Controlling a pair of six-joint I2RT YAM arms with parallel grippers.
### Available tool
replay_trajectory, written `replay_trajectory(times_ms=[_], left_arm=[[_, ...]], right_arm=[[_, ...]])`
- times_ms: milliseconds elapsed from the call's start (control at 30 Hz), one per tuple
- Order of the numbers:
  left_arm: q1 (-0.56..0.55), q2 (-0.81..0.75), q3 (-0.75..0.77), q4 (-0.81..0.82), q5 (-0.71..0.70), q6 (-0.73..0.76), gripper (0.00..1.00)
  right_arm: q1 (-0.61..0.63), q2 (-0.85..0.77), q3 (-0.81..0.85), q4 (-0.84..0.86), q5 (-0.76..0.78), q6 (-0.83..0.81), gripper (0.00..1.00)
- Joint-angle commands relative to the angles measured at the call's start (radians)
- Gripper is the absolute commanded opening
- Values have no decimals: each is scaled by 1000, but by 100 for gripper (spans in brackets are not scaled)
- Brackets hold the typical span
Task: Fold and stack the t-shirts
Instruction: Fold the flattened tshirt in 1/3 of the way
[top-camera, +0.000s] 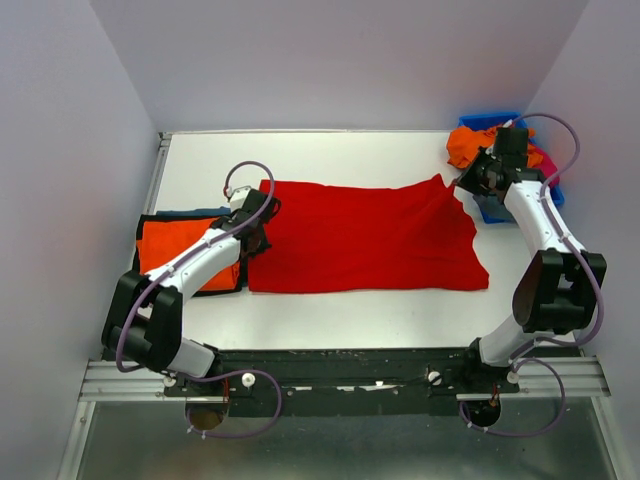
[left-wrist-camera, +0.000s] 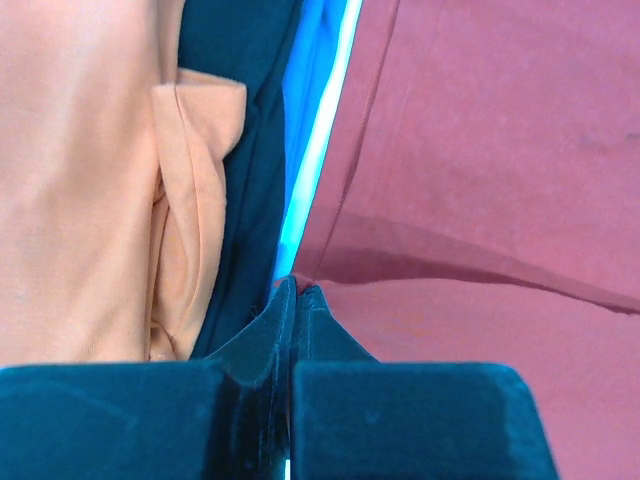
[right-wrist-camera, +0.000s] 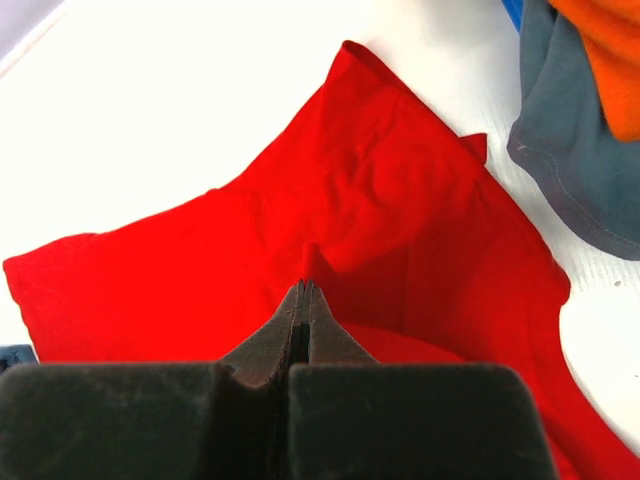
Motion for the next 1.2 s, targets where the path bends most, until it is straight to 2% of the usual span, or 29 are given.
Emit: replay_trajectory(times_ms=[0,567,1167], left_arm=[[-4,-9,41,46,-63,-4,0],[-4,135,143,86,-95,8,0],[-1,188,149,119,-116,-2,0]], right_arm=[[-13,29,30,-31,10,-4,1],[-38,61,55,-38,12,-10,1],[-39,110,105,-59,10,-15,1]])
